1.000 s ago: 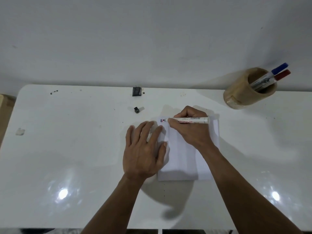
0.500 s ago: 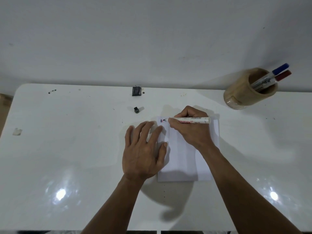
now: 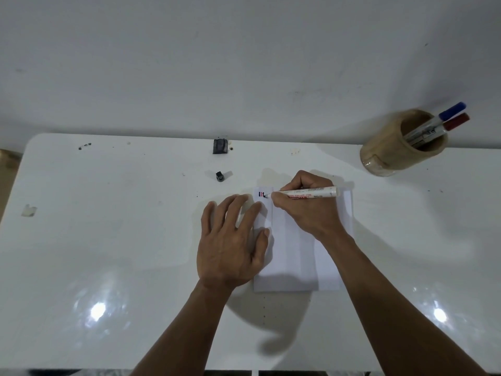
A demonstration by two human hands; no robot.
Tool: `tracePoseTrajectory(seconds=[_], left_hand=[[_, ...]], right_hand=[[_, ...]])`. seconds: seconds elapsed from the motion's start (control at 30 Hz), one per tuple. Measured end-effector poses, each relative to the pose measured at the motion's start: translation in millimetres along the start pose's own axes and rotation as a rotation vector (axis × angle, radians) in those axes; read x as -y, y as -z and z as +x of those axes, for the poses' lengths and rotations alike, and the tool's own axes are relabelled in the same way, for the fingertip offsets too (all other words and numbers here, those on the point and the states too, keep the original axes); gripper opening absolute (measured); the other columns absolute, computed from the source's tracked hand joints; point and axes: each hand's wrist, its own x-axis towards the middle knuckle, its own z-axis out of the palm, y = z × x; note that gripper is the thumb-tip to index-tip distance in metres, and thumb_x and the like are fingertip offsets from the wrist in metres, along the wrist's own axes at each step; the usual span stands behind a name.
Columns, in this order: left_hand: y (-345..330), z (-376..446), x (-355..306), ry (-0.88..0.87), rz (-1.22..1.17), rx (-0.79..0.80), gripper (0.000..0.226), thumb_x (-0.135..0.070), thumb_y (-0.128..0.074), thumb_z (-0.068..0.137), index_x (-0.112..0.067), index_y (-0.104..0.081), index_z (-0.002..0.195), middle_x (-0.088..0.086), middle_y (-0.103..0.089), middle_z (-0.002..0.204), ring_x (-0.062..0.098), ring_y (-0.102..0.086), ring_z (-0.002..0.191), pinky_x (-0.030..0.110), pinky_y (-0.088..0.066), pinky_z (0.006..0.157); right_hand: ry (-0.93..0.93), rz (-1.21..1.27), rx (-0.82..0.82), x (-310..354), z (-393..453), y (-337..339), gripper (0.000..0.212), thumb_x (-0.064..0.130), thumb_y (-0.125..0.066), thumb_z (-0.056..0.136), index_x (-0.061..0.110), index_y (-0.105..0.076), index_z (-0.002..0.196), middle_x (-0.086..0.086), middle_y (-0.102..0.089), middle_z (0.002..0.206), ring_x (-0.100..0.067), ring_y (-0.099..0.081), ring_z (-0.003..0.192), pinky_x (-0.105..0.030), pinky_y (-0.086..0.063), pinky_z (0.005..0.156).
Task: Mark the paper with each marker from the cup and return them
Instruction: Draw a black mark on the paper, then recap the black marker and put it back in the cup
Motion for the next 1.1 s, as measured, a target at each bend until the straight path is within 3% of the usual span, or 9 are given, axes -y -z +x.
tracePoseTrajectory(seconds=[0.07,0.2,0.37,0.47,0.57,0.7,0.83,0.97,1.1], left_hand=[[-1.3,-0.3,0.2,-0.003,0.0,-0.009,0.05,-0.047,-0.051,0.092,-0.02,-0.061,0.132,0.009,-0.059,0.141,0.029,-0.051,0.134,0.056,-0.034,0.112],[-0.7,-0.4,0.0,0.0,-0.015,-0.019,0.049,-0.047,-0.053,0.091,-0.019,-0.063,0.13,0.008,-0.06,0.139,0.028,-0.051,0.133,0.055,-0.034,0.112],[10.9,0.8,-2.7,0.02,-0.095,0.0,0.045,-0.049,-0.053,0.092,-0.025,-0.063,0.129,0.002,-0.059,0.139,0.024,-0.051,0.133,0.049,-0.032,0.115],[20.5,1.3,-5.2,0.103,-0.299,0.013,0.047,-0.049,-0.055,0.091,-0.022,-0.061,0.129,-0.001,-0.06,0.137,0.019,-0.052,0.13,0.046,-0.035,0.114],[37.4,6.6,-6.8,0.362,-0.549,-0.055,0.042,-0.036,-0.063,0.091,-0.017,-0.057,0.128,0.0,-0.057,0.13,0.018,-0.056,0.115,0.033,-0.047,0.097],[52.2,39.4,5.7,0.613,-0.55,-0.093,0.048,-0.028,-0.062,0.094,-0.019,-0.046,0.138,0.003,-0.049,0.137,0.02,-0.057,0.116,0.031,-0.047,0.087],[52.7,65.9,19.1,0.636,-0.545,0.008,0.045,-0.027,-0.065,0.092,-0.021,-0.054,0.136,0.004,-0.056,0.133,0.023,-0.06,0.117,0.042,-0.053,0.093],[46.0,69.4,23.2,0.601,-0.425,0.066,0.022,-0.022,-0.063,0.094,-0.016,-0.068,0.114,0.008,-0.066,0.114,0.029,-0.061,0.11,0.032,-0.045,0.083],[53.4,65.1,19.3,0.64,-0.513,0.023,0.015,-0.019,-0.063,0.094,-0.014,-0.072,0.104,0.006,-0.07,0.104,0.025,-0.065,0.099,0.029,-0.044,0.082]], right_hand=[[-0.033,0.07,0.006,2.7,0.2,1.1,0.023,0.005,-0.085,0.074,0.002,-0.063,0.067,-0.009,-0.073,0.068,-0.032,-0.072,0.064,-0.044,-0.057,0.057],[-0.219,0.475,-0.05,17.1,3.4,10.0,0.019,-0.004,-0.078,0.081,0.007,-0.063,0.078,-0.01,-0.071,0.074,-0.027,-0.074,0.07,-0.038,-0.062,0.069],[-0.251,0.688,-0.103,42.3,-10.3,26.0,0.019,-0.005,-0.075,0.084,0.011,-0.064,0.081,-0.01,-0.071,0.082,-0.028,-0.072,0.078,-0.034,-0.059,0.07],[-0.239,0.691,-0.095,52.8,-26.0,30.5,0.023,-0.01,-0.075,0.081,0.01,-0.065,0.083,-0.015,-0.07,0.092,-0.029,-0.069,0.085,-0.035,-0.06,0.072],[-0.244,0.663,-0.083,56.8,-39.4,30.6,0.025,-0.013,-0.076,0.079,0.01,-0.067,0.083,-0.014,-0.072,0.095,-0.031,-0.069,0.089,-0.035,-0.061,0.071],[-0.267,0.652,-0.085,64.1,-49.6,26.0,0.022,-0.009,-0.074,0.082,0.012,-0.067,0.082,-0.014,-0.073,0.087,-0.031,-0.073,0.082,-0.035,-0.059,0.067],[-0.279,0.637,-0.076,67.6,-50.8,21.6,0.018,-0.006,-0.075,0.084,0.01,-0.067,0.083,-0.014,-0.073,0.085,-0.031,-0.074,0.08,-0.038,-0.058,0.068],[-0.296,0.612,-0.071,67.4,-50.3,22.3,0.017,-0.006,-0.075,0.084,0.008,-0.066,0.084,-0.012,-0.074,0.082,-0.03,-0.074,0.079,-0.038,-0.058,0.067],[-0.3,0.58,-0.064,69.2,-50.5,23.6,0.014,-0.004,-0.076,0.083,0.006,-0.066,0.086,-0.014,-0.072,0.084,-0.027,-0.075,0.078,-0.036,-0.058,0.066]])
